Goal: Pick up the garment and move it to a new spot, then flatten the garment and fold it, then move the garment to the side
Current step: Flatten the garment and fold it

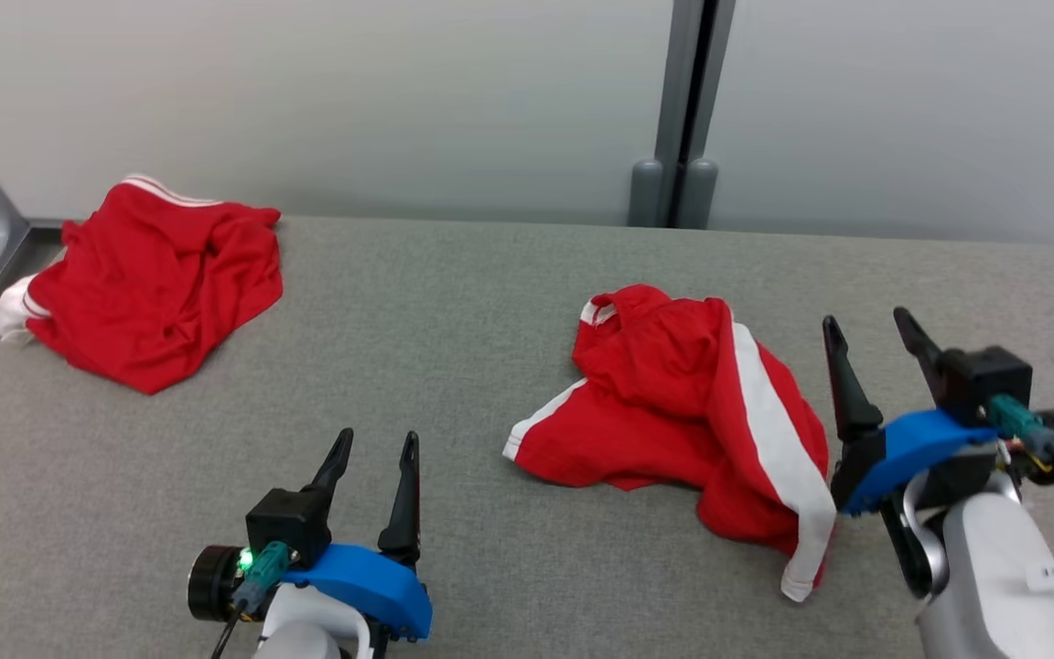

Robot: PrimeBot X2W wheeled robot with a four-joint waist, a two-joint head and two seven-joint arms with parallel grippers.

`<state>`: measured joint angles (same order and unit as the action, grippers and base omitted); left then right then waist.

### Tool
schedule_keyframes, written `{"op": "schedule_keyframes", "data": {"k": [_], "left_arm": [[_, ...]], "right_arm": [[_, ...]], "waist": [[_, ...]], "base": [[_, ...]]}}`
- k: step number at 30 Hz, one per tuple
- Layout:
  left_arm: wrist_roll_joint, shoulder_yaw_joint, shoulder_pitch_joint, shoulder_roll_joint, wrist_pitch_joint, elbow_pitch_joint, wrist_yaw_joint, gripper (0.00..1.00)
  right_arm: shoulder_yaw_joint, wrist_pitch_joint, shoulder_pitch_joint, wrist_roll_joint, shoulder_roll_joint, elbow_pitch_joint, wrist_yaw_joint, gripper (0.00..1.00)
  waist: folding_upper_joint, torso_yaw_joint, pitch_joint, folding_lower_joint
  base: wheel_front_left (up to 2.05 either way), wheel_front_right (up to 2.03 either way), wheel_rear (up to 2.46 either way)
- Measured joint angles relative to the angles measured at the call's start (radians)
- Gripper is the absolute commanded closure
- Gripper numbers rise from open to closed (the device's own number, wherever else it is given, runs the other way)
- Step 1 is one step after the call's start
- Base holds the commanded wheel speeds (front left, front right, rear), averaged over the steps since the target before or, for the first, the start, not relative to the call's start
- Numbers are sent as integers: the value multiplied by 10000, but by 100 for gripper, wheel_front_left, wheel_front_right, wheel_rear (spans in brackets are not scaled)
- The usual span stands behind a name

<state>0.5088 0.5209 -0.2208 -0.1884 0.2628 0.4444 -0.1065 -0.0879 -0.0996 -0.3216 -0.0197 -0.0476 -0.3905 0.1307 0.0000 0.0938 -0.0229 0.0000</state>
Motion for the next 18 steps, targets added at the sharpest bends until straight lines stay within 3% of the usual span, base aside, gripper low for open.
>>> {"op": "schedule_keyframes", "data": {"k": [10, 18], "left_arm": [[-332, -117, -472, 385, 0, -184, 102, 0], [-577, -466, -546, 644, 0, -56, 286, 0]], "right_arm": [[-640, 1864, -2445, -1302, 6, -2065, 0, 0], [-1317, 2591, -3413, -2197, 10, -3747, 0, 0]], "waist": [[1, 1065, -1226, 2], [1, 1706, -1931, 2]], "base": [[0, 0, 0], [0, 0, 0]]}}
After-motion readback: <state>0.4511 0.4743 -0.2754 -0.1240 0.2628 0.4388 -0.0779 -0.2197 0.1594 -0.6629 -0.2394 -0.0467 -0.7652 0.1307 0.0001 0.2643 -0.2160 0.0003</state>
